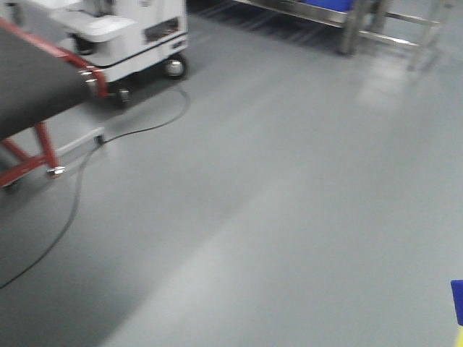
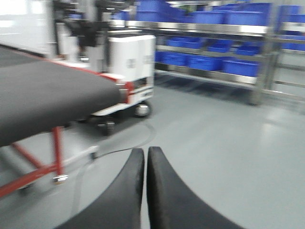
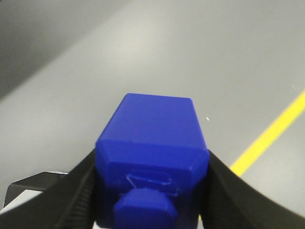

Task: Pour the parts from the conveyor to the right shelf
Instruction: 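Drive away from the conveyor holding the block in the right gripper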

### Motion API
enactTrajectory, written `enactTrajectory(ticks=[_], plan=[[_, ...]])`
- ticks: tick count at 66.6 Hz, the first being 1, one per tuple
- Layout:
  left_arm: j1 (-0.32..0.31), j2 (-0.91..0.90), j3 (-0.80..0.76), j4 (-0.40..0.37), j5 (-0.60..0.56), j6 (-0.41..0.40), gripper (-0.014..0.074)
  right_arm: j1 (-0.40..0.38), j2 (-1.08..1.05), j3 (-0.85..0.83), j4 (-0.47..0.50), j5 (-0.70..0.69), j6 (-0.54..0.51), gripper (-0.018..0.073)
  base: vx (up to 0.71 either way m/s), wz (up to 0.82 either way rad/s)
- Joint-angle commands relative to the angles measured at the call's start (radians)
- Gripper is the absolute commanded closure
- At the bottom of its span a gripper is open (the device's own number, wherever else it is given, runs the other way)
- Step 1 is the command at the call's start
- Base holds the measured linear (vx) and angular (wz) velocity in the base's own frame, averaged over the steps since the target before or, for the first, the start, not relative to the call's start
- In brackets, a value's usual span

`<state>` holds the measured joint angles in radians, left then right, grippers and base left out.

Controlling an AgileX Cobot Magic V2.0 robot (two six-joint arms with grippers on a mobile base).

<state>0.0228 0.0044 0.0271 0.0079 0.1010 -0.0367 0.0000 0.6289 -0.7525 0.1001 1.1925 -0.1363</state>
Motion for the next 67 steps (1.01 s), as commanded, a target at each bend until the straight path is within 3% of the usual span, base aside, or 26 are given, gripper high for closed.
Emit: enactTrajectory(ticks=[1,39,56,67], plan=[[-0.005,0.019,-0.02,-0.008,-0.079,-0.008,0.0603,-0.003,0.003,-0.025,0.0,-0.046,-0.012,0.0564,-0.21,-0.81],[-0.006,0.019,-0.02,-0.008,-0.079,-0.008,0.0603,-0.003,0.003,-0.025,0.001,-0.029,-0.012,0.0564,-0.17,-0.88],[-0.006,0.019,-0.02,-0.008,-0.079,-0.008,0.0603,-0.003,0.003,-0.025,0.001,0.096,-0.012,0.0564,-0.06,-0.47],[-0.006,0.019,-0.02,-0.008,-0.079,-0.008,0.0603,-0.003,-0.018,-0.025,0.004,0.095,-0.012,0.0564,0.04,-0.2]])
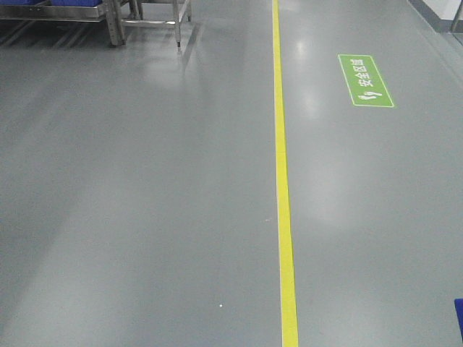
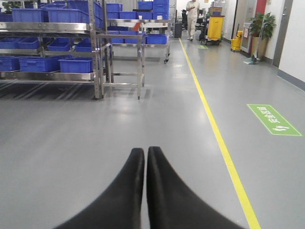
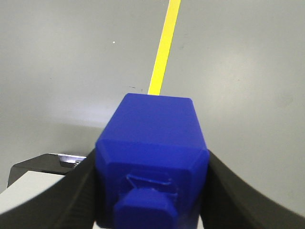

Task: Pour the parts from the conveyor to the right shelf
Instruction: 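Drive away from the conveyor holding the block in the right gripper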

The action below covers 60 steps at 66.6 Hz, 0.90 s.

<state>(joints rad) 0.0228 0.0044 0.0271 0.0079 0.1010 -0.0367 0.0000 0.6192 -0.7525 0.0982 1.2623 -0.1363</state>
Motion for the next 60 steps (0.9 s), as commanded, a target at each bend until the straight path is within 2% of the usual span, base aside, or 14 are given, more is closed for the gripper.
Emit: enactTrajectory(ticks=[1,31,60], plan=[[-0.006,0.019,-0.02,-0.008,-0.079,-0.008,0.0603,-0.003,-0.01,-0.025,0.006,0.026,-0.012,0.0564,0.07,-0.14],[-0.006,0.019,-0.02,-0.008,-0.079,-0.008,0.0603,-0.003,-0.173,-0.025,0.006,0.025,-0.012,0.0564,0.17,-0.13],[-0.006,0.019,-0.02,-0.008,-0.079,-0.008,0.0603,-0.003,-0.464,-0.025,0.006,0.025,-0.012,0.0564,0.4,0.05]])
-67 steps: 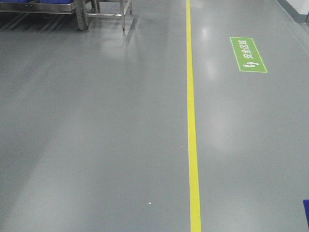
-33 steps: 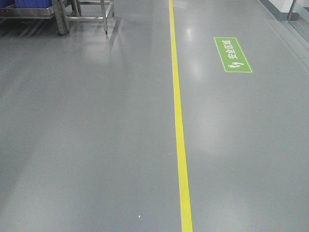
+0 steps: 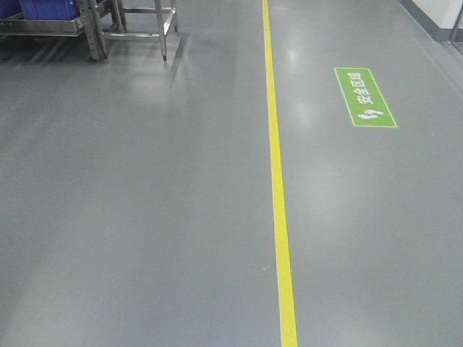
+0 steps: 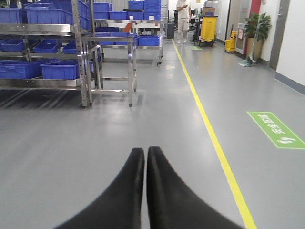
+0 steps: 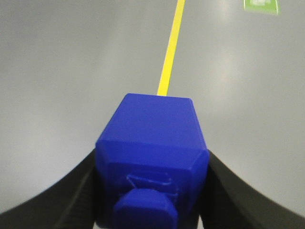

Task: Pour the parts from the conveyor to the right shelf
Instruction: 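Drive away from the conveyor holding the block in the right gripper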

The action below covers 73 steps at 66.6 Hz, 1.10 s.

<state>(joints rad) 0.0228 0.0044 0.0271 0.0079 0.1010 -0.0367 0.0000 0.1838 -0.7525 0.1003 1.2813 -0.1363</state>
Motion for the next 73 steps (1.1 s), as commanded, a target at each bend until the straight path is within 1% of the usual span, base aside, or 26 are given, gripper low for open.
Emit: enactTrajectory(ticks=[1,13,30,73], plan=[[-0.006,0.019,-0.02,-0.008,-0.079,-0.008,0.0603,-0.003,-0.04,-0.025,0.003,0.006,-0.012,0.0564,0.5,0.14],[-0.006,0.019,-0.02,-0.008,-0.079,-0.008,0.0603,-0.003,-0.095,-0.025,0.003,0.006,-0.012,0.0564,0.5,0.13],[-0.006,0.019,-0.02,-0.008,-0.079,-0.008,0.0603,-0.003,-0.099,-0.025,0.001,0.006,-0.012,0.0564,0.51,0.0],[-0.006,0.019,-0.02,-0.008,-0.079,-0.008,0.0603,-0.003,-0.099,-0.025,0.003,0.006,-0.012,0.0564,0.58,-0.23]])
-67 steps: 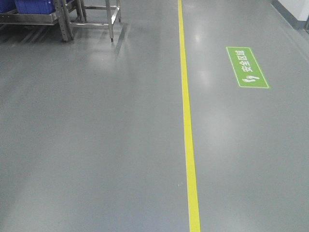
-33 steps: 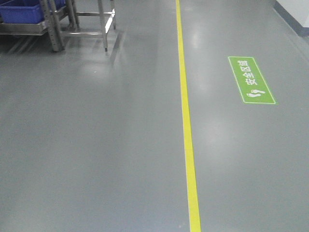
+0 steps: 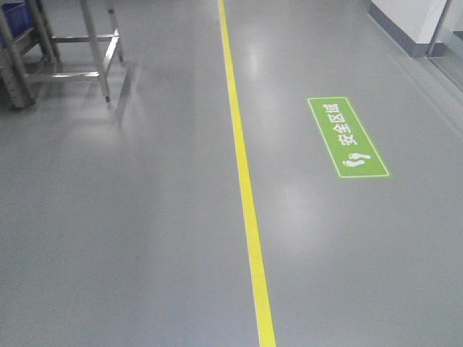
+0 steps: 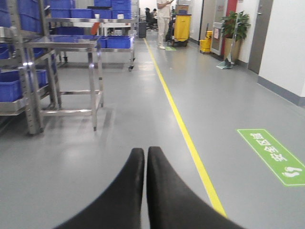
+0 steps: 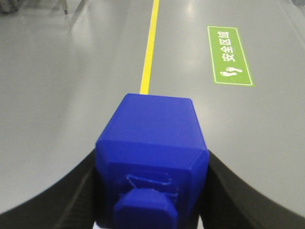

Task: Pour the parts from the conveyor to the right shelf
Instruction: 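Drive away from the conveyor holding the block in the right gripper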

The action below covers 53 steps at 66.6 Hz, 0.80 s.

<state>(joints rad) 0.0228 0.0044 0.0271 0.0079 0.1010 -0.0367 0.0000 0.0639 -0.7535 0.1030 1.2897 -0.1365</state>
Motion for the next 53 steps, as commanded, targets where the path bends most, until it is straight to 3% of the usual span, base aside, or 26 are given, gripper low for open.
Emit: enactTrajectory(ticks=[1,53], plan=[[-0.006,0.019,-0.02,-0.008,-0.079,-0.008,0.0603,-0.003,0.021,-0.024,0.001,-0.002,-0.011,0.0564,0.66,-0.22],[-0.006,0.019,-0.02,-0.008,-0.079,-0.008,0.0603,-0.003,0.021,-0.024,-0.001,-0.004,-0.011,0.0564,0.74,-0.01]])
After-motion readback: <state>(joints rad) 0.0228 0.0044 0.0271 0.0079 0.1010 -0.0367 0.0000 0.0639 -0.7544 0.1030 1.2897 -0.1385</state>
